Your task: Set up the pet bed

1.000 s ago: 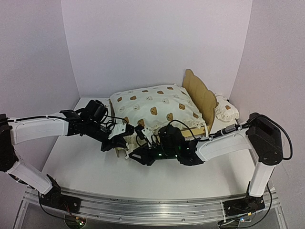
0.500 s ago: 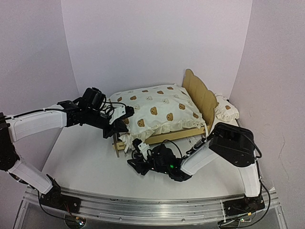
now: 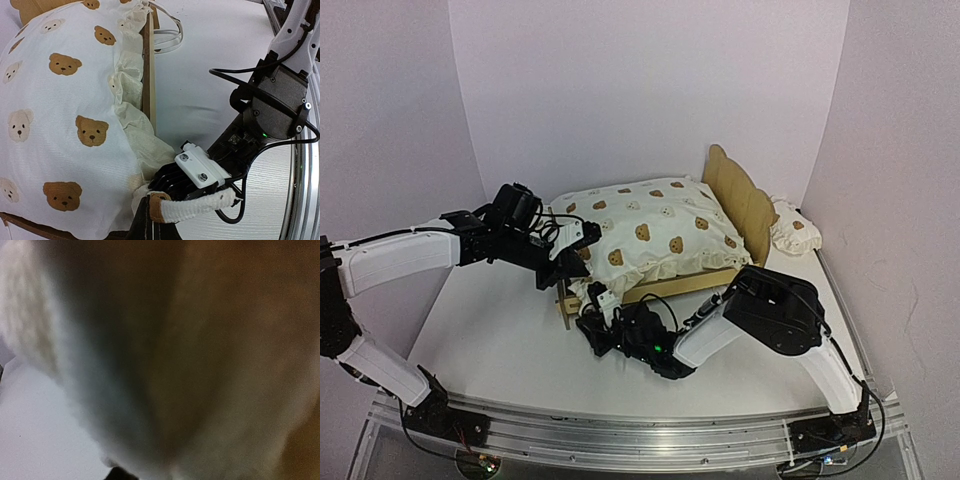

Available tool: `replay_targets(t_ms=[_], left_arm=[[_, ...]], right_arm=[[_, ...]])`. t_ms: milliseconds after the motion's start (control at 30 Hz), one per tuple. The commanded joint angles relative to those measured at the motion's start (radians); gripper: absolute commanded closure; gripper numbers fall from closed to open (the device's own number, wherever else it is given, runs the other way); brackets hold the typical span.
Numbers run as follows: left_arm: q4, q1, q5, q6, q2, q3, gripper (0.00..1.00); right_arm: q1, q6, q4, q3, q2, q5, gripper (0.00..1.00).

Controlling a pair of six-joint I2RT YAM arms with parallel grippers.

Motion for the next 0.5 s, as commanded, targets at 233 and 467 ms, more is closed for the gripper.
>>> replay_targets(t_ms=[233,467], left_arm=[[0.032,0.023,-0.012,-0.030,-0.009,0.055,1.00],[-0.026,0.080,-0.016,-0.039,-0.015,0.156,1.00]], right_arm=[[0.000,0.127,0.048,0.005,0.015,-0.006,1.00],[0.000,0.202,0.044,-0.159,-0.072,0.004,1.00]])
